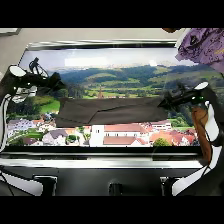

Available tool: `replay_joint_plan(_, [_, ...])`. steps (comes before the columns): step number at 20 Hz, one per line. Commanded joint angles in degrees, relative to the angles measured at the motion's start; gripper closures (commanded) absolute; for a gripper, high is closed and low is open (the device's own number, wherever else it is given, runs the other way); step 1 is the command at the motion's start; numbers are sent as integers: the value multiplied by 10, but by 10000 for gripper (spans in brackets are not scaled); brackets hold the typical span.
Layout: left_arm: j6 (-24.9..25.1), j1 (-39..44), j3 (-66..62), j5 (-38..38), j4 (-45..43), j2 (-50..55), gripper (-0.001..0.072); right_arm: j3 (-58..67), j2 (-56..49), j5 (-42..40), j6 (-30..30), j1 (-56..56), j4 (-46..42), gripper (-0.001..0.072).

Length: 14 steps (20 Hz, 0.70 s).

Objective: Fold the clothes and pants, and hang the long-sleeved shirts on hangers.

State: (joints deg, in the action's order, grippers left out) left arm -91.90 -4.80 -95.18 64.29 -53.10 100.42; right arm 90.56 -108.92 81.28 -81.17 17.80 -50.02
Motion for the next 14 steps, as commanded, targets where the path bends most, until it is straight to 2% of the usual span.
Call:
replay_joint_plan(1, [3,61,0,-23,40,6,688,7,85,12,-67,2,-60,676])
replay_joint_plan(6, [-14,222,0,-103,57,47,689,14,217,56,-172,2,-153,676])
replay_joint_plan(14, [-11,432,-8,-269,250,153,689,14,366,83,-216,2,-239,677])
